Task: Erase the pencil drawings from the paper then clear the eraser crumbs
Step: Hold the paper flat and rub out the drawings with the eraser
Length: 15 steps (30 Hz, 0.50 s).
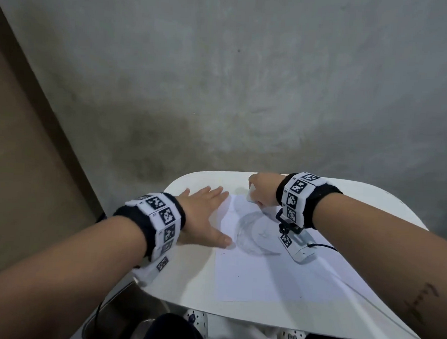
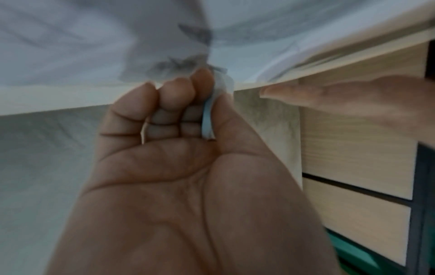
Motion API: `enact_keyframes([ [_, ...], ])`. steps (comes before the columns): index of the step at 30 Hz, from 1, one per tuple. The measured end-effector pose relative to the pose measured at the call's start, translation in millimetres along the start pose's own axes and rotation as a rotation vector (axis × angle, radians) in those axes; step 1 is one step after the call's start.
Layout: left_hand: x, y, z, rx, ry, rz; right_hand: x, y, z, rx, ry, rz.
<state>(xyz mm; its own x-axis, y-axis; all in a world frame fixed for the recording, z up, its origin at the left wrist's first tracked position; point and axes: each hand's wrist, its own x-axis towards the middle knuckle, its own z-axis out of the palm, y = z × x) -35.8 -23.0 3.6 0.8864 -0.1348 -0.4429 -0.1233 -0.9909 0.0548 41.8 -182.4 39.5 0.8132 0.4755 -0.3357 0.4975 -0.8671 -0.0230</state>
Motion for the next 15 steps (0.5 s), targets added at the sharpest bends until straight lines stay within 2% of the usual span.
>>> enact_keyframes([
  [7, 17, 0, -1, 0.077, -0.104, 0.021, 6, -10, 8, -0.191, 0.000, -0.029],
  [11, 16, 0, -1, 0.083, -0.118, 0.027, 6, -29, 15, -0.317, -0.105, -0.084],
  [15, 17, -1, 0, 0.078, -0.122, 0.027, 9, -19, 8, -0.306, -0.033, -0.078],
])
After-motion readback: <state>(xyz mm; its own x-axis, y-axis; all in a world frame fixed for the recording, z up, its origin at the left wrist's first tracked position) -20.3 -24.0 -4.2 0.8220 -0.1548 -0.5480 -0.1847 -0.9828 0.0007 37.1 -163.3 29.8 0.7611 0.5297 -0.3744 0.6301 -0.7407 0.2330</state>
